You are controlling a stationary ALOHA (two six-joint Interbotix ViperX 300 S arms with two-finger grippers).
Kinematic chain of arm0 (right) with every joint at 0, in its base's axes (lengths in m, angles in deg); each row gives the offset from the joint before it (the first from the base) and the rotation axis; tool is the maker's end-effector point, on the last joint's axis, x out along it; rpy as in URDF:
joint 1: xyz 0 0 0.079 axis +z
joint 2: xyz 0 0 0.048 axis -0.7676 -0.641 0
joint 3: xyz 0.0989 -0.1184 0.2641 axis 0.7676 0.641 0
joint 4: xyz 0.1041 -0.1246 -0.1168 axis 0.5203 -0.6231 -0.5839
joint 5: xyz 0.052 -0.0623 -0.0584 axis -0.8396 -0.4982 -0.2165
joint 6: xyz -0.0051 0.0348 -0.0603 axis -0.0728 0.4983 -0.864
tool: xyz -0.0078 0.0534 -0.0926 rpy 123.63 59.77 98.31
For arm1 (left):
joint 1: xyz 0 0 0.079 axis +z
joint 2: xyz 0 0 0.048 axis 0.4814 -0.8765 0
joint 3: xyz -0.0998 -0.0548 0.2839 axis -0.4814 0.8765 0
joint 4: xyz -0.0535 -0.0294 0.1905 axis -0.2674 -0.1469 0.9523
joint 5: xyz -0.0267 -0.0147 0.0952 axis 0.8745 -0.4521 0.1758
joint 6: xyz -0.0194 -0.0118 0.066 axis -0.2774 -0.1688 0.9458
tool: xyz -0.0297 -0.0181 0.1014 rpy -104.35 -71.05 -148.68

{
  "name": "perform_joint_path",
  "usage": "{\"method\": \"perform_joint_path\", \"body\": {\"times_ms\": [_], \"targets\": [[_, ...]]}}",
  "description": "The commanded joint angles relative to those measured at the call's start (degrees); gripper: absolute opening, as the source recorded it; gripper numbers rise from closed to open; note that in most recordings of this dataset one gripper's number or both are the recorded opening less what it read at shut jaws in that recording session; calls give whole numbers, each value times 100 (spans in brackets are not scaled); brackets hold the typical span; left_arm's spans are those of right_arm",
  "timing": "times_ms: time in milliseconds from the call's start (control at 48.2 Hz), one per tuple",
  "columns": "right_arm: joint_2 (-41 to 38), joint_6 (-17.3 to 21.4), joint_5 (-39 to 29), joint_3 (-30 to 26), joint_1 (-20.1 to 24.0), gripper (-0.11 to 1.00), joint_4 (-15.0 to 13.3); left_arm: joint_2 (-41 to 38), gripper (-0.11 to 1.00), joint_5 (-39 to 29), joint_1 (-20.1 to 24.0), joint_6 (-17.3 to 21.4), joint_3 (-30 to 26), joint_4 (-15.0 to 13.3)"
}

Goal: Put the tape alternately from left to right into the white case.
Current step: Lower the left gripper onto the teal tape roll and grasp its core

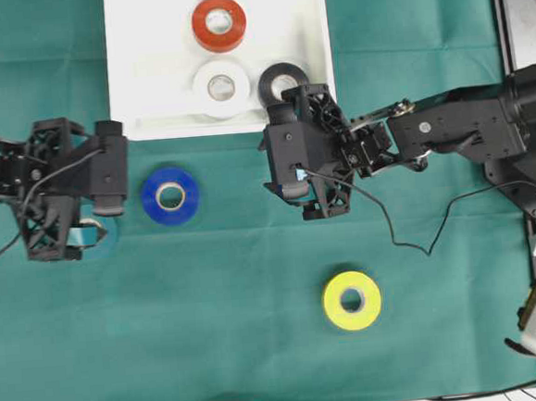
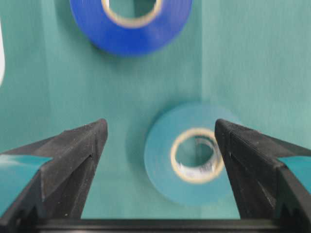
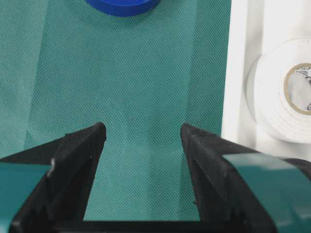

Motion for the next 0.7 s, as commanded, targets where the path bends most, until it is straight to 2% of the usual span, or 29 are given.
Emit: {"method": "perform_joint_path", "body": {"times_ms": [0,249,684], "targets": [[158,9,53,-79,9,67,9,237,49,0,-53,-79,62,-18],[158,9,44,-105,18,67,9,334,49,26,-79,-334,334,-9],[158,18,62,-123,9,67,9,-114,49,308,-79,-352,343,-9]]}}
